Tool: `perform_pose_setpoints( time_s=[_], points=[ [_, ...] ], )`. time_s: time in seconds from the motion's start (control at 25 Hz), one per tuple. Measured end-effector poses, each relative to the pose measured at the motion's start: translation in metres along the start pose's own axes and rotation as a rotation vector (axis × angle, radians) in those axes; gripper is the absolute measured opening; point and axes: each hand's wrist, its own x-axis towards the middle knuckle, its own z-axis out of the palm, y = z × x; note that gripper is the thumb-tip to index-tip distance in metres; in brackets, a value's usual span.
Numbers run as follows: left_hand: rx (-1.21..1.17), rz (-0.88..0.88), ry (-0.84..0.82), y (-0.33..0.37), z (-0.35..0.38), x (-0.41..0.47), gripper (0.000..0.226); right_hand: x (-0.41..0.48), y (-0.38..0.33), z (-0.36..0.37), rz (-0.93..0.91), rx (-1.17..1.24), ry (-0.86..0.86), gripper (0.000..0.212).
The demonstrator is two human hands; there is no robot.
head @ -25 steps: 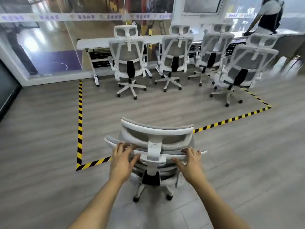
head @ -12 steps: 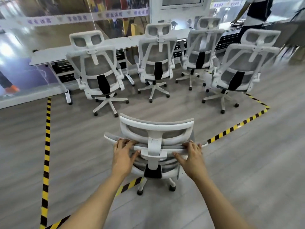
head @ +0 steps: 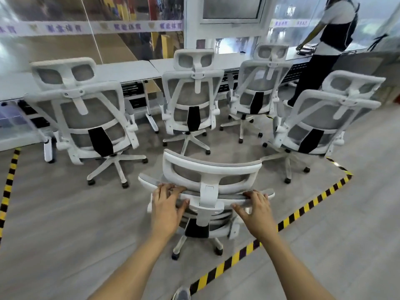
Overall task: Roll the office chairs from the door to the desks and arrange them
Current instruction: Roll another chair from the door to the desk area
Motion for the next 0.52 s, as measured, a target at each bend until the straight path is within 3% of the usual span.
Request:
perform_pose_setpoints(
  time_s=[0.32,0.52],
  points=[
    [0.083,-0.018,-0.064,0.018,0.077,0.213,0.034,0.227,0.058,0.004,-0.019,0.078,0.042,0.042],
    [0.225,-0.075,-0.149,0.047,0.130,0.300,0.056,0.350,0.103,-0.002,-0.059,0.047,-0.029,0.044]
  ],
)
